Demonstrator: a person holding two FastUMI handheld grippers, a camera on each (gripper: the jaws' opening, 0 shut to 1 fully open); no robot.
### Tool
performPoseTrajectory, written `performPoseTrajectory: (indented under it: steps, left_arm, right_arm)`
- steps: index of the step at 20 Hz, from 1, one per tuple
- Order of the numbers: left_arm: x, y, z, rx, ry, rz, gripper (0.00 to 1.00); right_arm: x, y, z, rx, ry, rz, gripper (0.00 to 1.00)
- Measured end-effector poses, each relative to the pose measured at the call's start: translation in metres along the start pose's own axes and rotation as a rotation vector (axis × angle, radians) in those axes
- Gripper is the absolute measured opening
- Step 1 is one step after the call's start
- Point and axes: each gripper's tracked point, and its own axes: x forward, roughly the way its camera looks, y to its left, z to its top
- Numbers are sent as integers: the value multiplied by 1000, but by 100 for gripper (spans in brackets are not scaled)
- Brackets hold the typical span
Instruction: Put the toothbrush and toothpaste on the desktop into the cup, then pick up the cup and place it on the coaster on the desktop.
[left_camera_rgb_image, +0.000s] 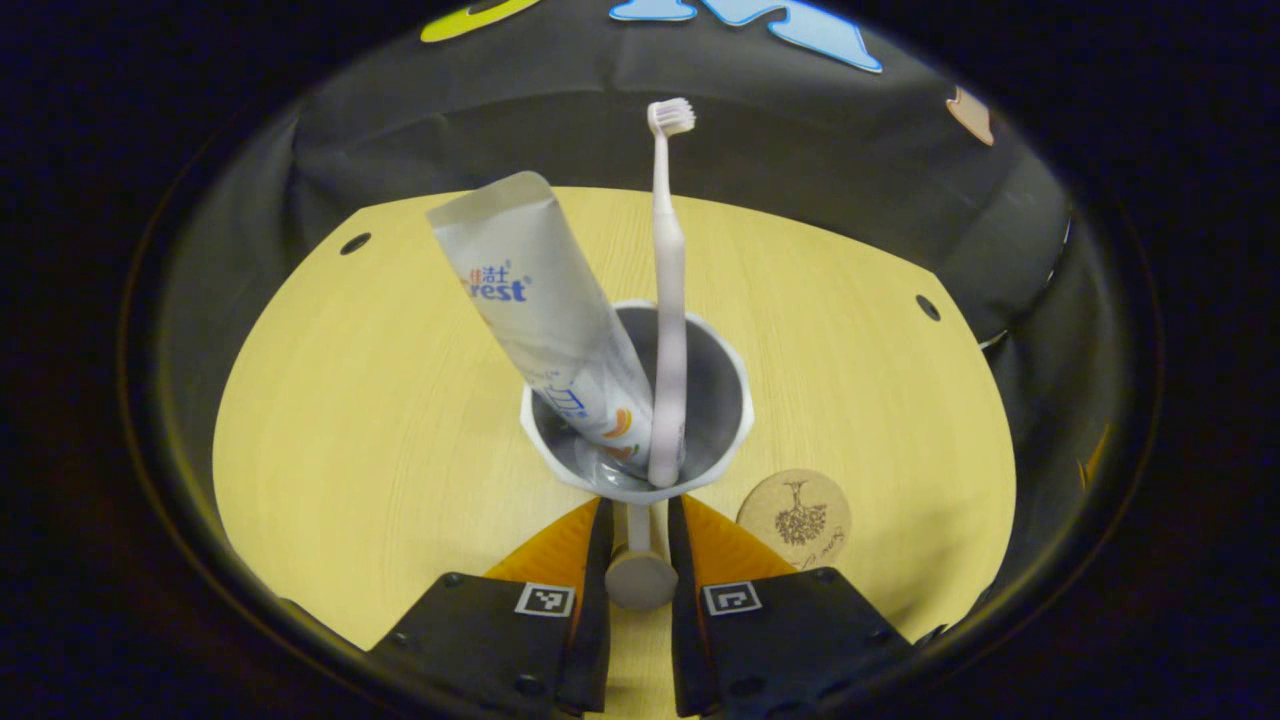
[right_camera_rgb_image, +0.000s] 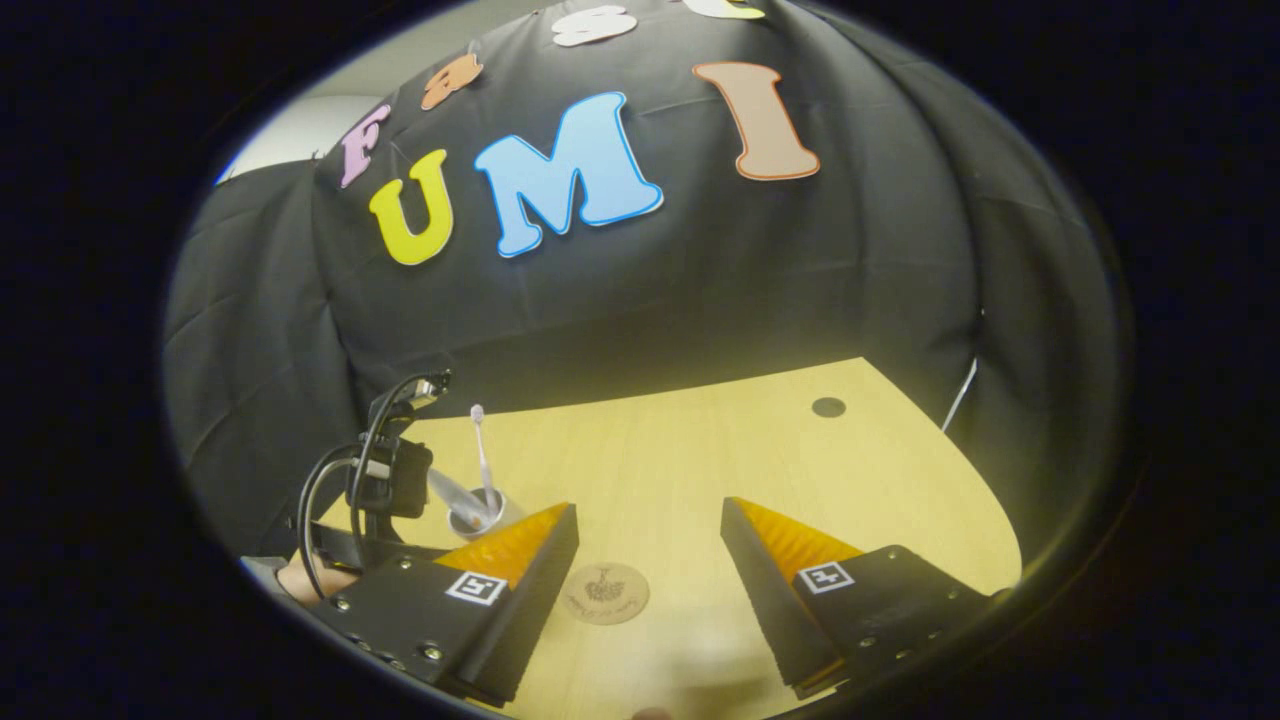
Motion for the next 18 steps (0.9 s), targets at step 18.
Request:
performPoseTrajectory:
  steps: [18]
  left_arm:
    - [-22, -101, -45, 155, 33, -133, 34]
  right_arm:
    - [-22, -25, 3, 28, -19, -31, 90]
